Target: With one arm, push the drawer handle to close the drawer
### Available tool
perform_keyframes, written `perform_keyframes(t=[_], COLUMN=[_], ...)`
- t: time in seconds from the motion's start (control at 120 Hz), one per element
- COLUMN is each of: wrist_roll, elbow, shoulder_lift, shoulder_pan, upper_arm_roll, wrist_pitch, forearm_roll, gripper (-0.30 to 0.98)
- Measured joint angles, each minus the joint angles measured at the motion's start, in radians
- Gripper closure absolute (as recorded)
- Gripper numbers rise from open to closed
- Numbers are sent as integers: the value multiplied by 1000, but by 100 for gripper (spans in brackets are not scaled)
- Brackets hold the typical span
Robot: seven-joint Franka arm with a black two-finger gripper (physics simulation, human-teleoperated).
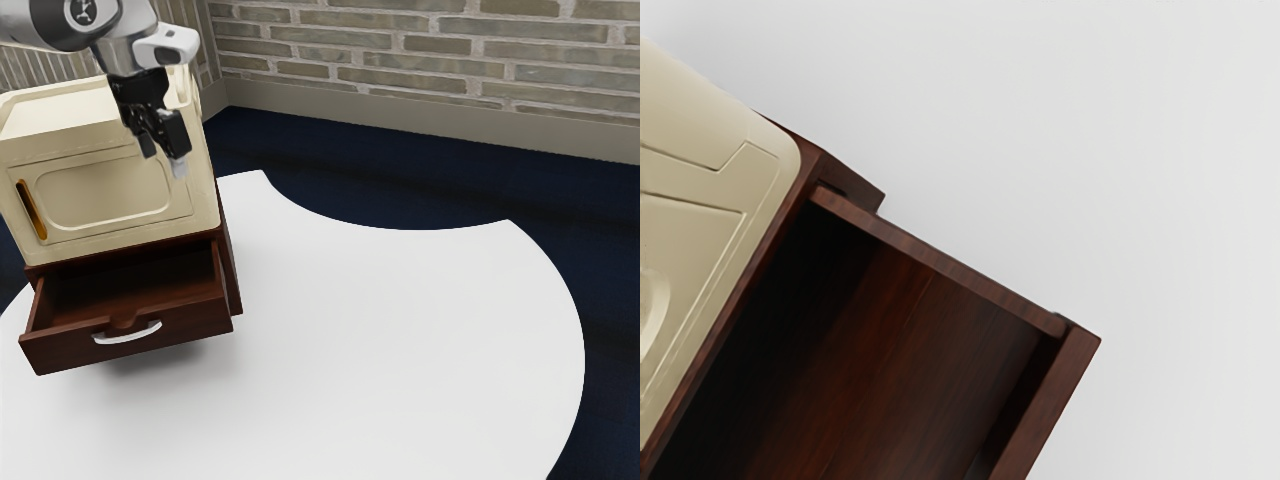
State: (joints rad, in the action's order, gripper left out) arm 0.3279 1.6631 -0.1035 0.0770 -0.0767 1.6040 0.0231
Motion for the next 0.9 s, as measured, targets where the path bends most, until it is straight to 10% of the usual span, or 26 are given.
perform_keyframes(t=[0.467, 0.592, 0.9], wrist_roll=[-138, -263, -617], elbow=[253, 467, 801], shoulder_lift=[-171, -293, -566], shoulder_pan=[-7, -219, -387], upper_arm_roll=[9, 179, 445], wrist_pitch=[23, 63, 152], forearm_roll=[-67, -162, -233], gripper=[0, 1, 57])
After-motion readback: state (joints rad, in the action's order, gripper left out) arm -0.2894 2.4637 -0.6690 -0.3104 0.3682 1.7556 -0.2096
